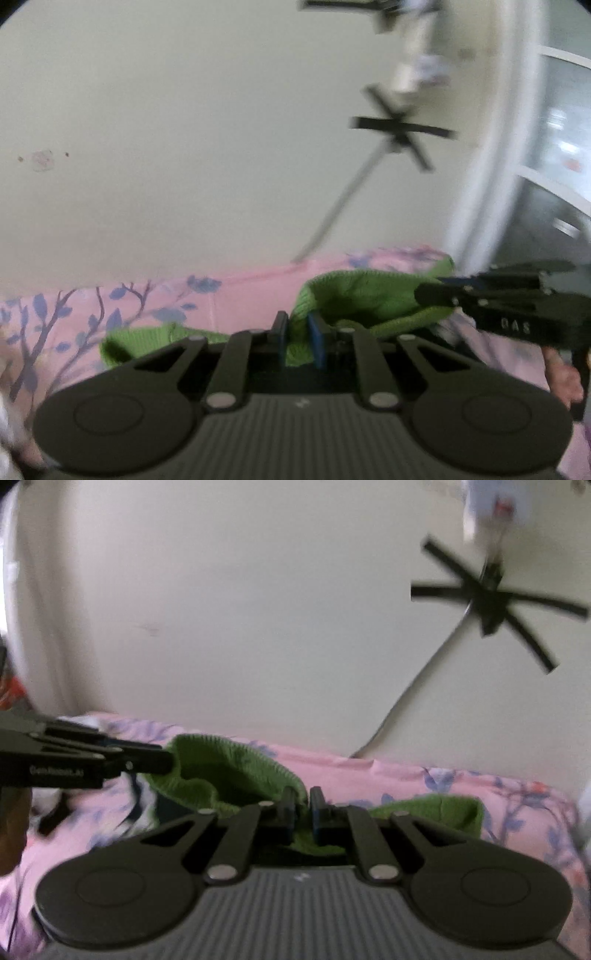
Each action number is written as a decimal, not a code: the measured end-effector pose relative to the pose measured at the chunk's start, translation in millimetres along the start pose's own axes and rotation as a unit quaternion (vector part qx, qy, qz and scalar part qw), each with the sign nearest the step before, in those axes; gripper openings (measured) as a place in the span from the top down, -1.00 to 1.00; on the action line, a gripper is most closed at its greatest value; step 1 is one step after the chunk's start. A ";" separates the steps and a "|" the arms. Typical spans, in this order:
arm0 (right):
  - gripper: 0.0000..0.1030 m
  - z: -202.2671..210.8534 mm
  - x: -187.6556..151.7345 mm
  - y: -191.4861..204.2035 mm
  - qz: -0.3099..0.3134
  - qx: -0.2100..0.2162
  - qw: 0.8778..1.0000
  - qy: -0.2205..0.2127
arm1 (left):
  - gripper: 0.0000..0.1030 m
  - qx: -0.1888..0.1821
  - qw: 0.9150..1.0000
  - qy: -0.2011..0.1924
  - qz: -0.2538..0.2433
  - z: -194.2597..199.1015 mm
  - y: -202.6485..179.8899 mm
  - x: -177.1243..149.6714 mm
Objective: Fold small clothes
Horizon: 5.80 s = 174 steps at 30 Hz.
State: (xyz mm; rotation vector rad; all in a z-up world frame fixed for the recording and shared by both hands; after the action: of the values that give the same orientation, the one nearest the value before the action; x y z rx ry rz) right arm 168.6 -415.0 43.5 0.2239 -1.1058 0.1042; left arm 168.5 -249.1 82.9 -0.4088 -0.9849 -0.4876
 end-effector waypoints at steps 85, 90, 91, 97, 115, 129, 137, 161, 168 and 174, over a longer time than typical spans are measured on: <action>0.39 40.2 -72.5 34.6 -0.106 -0.100 0.988 -0.058 | -0.54 0.077 0.991 -0.047 0.104 9.8 58.2 -114.8; 0.44 -15.0 -55.5 63.2 -0.085 -0.061 0.994 -0.015 | -0.49 0.070 0.989 -0.045 0.125 9.3 65.8 -114.0; 0.43 -25.8 -64.0 66.6 -0.093 -0.048 0.994 0.009 | -0.49 0.074 0.989 -0.045 0.120 9.4 64.5 -113.9; 0.41 -6.9 -110.4 85.7 -0.052 -0.044 0.997 0.028 | -0.50 0.076 0.989 -0.045 0.116 9.4 63.5 -114.3; 0.02 38.9 -128.9 88.6 -0.122 0.010 0.992 -0.012 | -0.70 0.090 0.993 -0.033 0.071 5.7 52.5 -116.2; 0.00 38.4 -128.8 88.4 -0.112 0.004 0.994 -0.011 | -1.00 0.099 0.995 0.015 0.019 -6.4 40.9 -124.4; 0.00 38.1 -128.7 87.9 -0.112 0.004 0.994 -0.011 | -1.00 0.113 0.993 0.036 -0.010 -10.3 37.4 -129.6; -0.04 120.9 -101.7 -30.2 -0.309 -0.043 0.943 -0.112 | -0.96 0.037 0.997 -0.033 0.067 22.2 55.1 -116.6; -0.12 99.0 -133.6 -98.0 -0.323 -0.109 0.940 -0.024 | -0.76 -0.015 0.993 -0.051 0.103 28.3 53.8 -112.2; -0.12 60.9 -146.6 -88.2 -0.344 -0.062 0.937 0.008 | 0.16 -0.045 0.993 -0.018 0.105 16.7 43.9 -118.5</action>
State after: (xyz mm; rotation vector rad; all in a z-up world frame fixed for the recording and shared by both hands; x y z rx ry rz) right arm 67.1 -510.7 -72.7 0.4837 -0.9604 -0.5880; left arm 127.0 -180.0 -15.9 -0.5977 -0.9451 -0.3356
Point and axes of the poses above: each gripper's, at about its wrist camera, not at the fingertips, and z roughly against the way its jaws point, y to its left, x to its top, the point moved 9 cm from there along -z, roughly the way its jaws point, and after that the axes turned 4 degrees about -y, right-handed, at the moved point
